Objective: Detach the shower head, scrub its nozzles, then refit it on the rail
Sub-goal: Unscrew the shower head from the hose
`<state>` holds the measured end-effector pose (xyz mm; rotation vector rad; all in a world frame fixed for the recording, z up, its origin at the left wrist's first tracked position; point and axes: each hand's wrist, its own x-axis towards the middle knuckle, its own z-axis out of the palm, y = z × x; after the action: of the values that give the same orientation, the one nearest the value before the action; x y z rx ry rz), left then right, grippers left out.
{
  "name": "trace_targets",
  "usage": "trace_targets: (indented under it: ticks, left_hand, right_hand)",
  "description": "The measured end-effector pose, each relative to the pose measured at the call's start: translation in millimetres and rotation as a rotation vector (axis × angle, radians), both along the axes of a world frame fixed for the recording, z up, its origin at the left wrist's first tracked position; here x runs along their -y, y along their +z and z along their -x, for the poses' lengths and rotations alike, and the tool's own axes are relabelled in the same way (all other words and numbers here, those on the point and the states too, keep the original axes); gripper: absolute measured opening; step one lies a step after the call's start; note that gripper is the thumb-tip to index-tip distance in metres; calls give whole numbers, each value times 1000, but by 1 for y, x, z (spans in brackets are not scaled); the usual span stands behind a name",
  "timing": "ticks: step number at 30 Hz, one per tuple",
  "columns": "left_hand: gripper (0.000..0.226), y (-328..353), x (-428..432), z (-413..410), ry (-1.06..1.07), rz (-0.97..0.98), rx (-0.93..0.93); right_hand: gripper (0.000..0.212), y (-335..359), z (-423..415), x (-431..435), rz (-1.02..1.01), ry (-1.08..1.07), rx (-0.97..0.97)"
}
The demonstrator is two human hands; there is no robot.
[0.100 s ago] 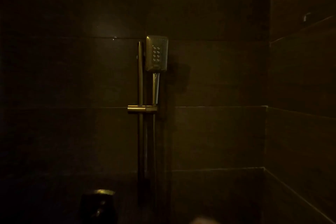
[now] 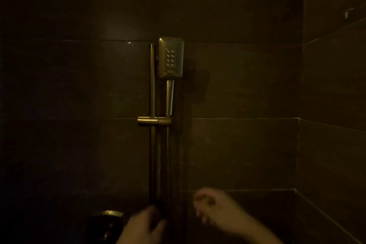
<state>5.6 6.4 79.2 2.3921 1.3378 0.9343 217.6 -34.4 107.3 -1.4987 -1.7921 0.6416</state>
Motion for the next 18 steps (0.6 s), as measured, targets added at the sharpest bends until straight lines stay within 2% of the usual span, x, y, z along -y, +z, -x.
trace_targets:
  ticks: [2, 5, 7, 10, 14, 18]
  left_hand:
    - [11, 44, -15, -13, 67, 47, 120]
    - [11, 97, -45, -39, 107, -114, 248]
    - [23, 113, -60, -47, 177, -111, 289]
    - [39, 128, -79, -57, 242, -84, 325]
    - [46, 127, -100, -67, 229, 12, 357]
    - [57, 130, -128, -71, 139, 232, 567]
  right_hand:
    - [5, 50, 2, -29, -158, 11, 5]
    - [9, 119, 18, -65, -362, 20, -61]
    - [15, 151, 24, -83, -433, 21, -110]
    - [24, 183, 29, -101, -462, -14, -167]
    - [25, 197, 31, -115, -522, -131, -181]
    - [49, 202, 35, -135, -486, -191, -220]
